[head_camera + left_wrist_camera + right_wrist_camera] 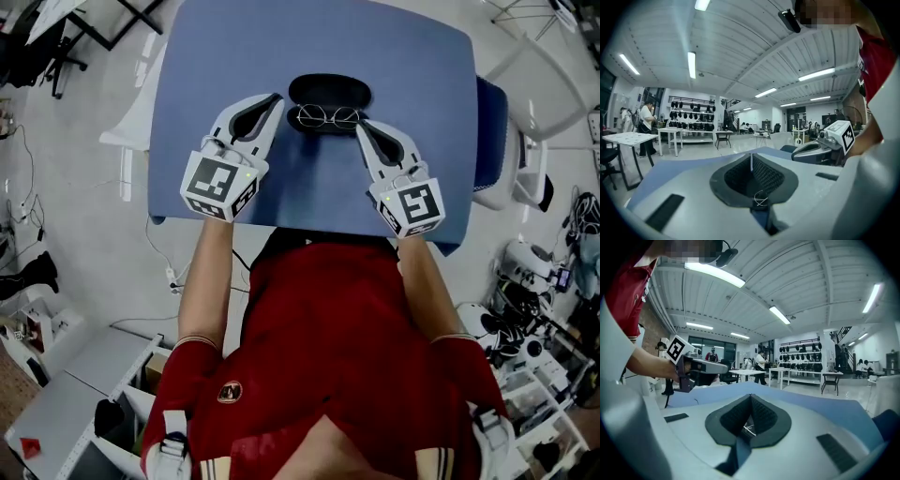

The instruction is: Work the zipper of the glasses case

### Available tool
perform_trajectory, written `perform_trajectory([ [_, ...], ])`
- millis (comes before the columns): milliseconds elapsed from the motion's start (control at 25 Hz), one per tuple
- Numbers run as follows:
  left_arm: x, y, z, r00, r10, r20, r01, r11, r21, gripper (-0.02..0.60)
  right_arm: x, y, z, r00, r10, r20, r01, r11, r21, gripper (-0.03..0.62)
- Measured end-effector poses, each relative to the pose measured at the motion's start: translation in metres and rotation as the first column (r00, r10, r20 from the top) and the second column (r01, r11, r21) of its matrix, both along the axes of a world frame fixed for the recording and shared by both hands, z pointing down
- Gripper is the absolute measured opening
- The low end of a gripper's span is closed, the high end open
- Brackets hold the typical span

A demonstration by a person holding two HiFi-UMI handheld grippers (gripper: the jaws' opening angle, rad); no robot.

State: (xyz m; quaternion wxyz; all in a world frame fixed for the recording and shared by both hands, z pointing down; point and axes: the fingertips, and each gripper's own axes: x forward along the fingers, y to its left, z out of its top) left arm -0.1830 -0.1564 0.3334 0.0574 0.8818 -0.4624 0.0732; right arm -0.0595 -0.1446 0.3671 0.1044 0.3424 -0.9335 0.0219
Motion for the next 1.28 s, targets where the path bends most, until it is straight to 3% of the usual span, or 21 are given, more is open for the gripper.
perform_trajectory([
  [240,0.016,-0.03,0.026,0.981,0.155,0.118,-0.148,0.987,-0.066,0.017,0.001,-0.001,0.007,0.998,0.01,-0.063,-0.01,1.0,0.004,-0.005],
  [600,0.037,-0.067,0.057,0.922,0.27,0.279,-0.229,0.958,-0.174,0.084,0.012,-0.004,0.018,0.989,-0.068,-0.129,0.068,0.998,-0.002,0.025],
  [920,0.052,-0.084,0.093,0.815,0.406,0.414,-0.3,0.906,-0.298,0.112,0.01,-0.001,0.043,0.961,-0.154,-0.231,0.151,0.988,-0.03,0.078],
  [1280,0.068,-0.091,0.123,0.686,0.551,0.476,-0.37,0.827,-0.423,0.12,0.01,0.001,0.068,0.886,-0.21,-0.414,0.226,0.974,-0.011,0.123],
])
